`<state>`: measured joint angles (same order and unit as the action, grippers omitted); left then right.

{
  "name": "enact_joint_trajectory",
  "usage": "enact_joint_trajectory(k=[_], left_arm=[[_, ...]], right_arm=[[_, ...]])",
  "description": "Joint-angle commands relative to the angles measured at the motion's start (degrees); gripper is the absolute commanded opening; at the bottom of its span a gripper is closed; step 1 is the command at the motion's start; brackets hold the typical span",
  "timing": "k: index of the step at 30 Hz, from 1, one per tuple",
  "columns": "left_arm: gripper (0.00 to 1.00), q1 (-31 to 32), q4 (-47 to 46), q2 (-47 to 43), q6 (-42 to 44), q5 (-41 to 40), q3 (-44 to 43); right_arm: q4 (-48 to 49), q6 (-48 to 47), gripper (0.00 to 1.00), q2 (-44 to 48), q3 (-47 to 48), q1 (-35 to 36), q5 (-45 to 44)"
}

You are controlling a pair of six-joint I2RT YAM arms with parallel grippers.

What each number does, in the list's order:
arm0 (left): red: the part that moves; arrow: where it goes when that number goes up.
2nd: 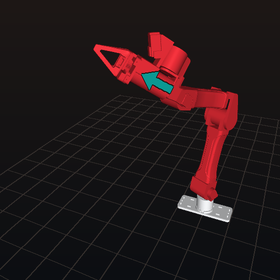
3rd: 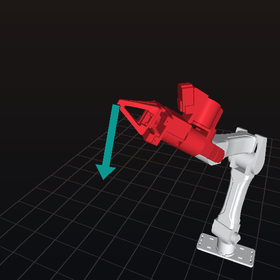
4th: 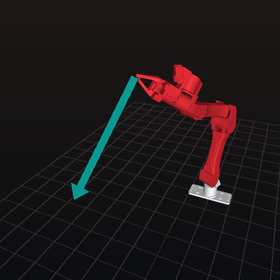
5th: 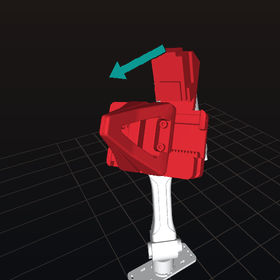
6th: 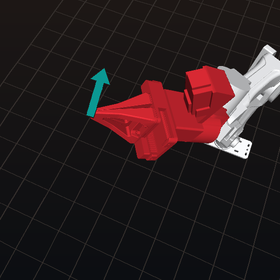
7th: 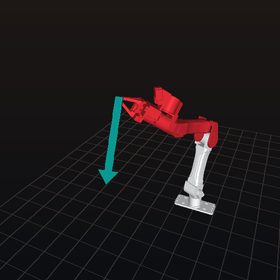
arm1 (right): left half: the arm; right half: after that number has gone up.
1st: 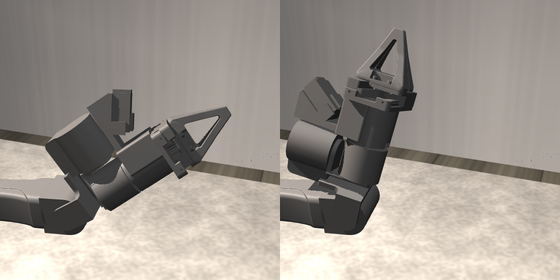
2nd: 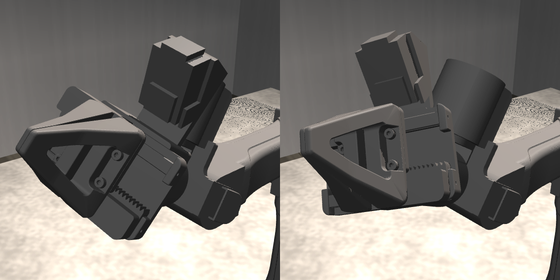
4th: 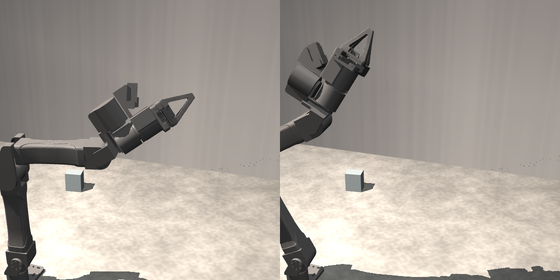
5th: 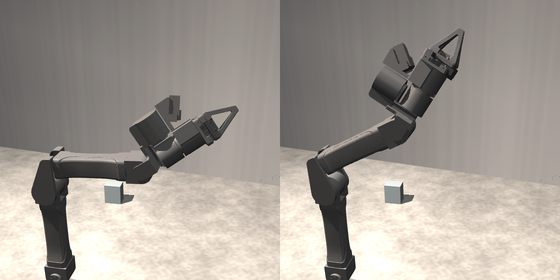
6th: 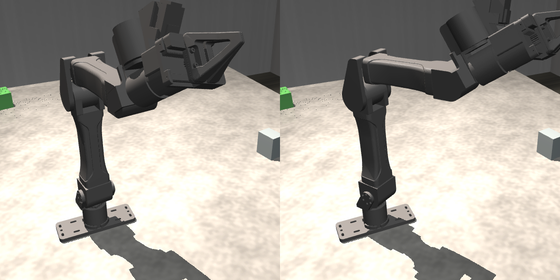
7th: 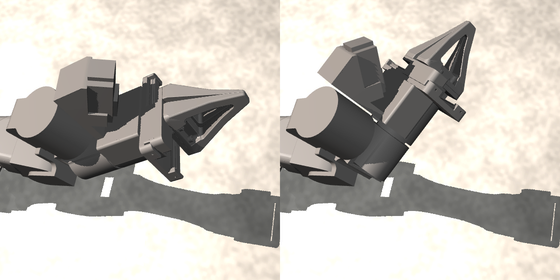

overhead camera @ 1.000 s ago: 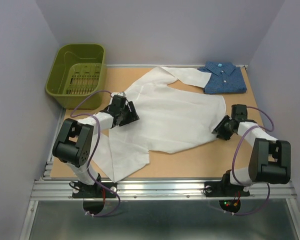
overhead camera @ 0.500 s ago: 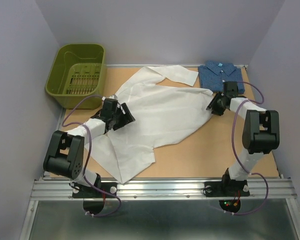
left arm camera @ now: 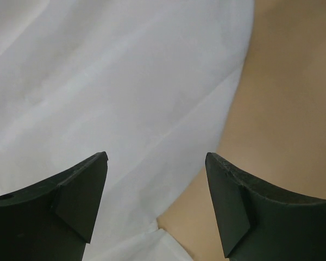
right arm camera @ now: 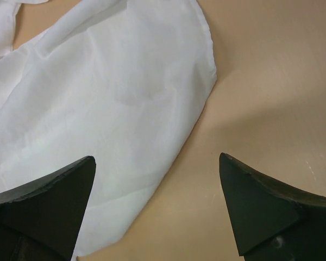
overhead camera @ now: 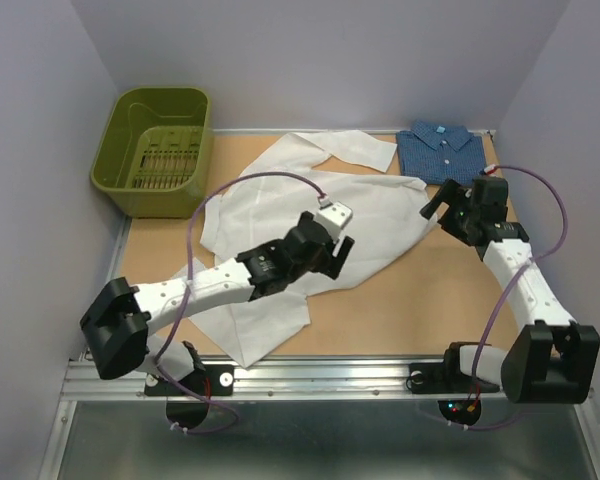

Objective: Fold and stack the long sleeve shirts
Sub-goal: Flatten the shirt out

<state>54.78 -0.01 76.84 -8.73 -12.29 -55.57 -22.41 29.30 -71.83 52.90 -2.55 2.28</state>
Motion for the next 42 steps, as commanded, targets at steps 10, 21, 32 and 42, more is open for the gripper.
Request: enact_joint_trajectory(k=[10,21,32,42], left_arm=[[0.73,17.89,-6.58,29.21,12.33,-16.44,-16.93],[0.67,18.25,-7.9,42.43,14.71,-22.94,-24.23],[0.35,17.29,-12.21,48.23,18.58,-29.81,-24.85],[0.0,13.34,-3.26,33.93,8.94,-16.91,-25.81]], right_arm=[[-3.78,2.87,1.0,19.09,-6.5,0.17,-5.71],[-2.46,4.71,1.0,21.91,-9.48,0.17,-5.19],[0.26,5.86,1.0,21.39,-12.21,0.17,-2.73],[3.34,5.77,1.0,16.38,-13.71,0.17,1.49]])
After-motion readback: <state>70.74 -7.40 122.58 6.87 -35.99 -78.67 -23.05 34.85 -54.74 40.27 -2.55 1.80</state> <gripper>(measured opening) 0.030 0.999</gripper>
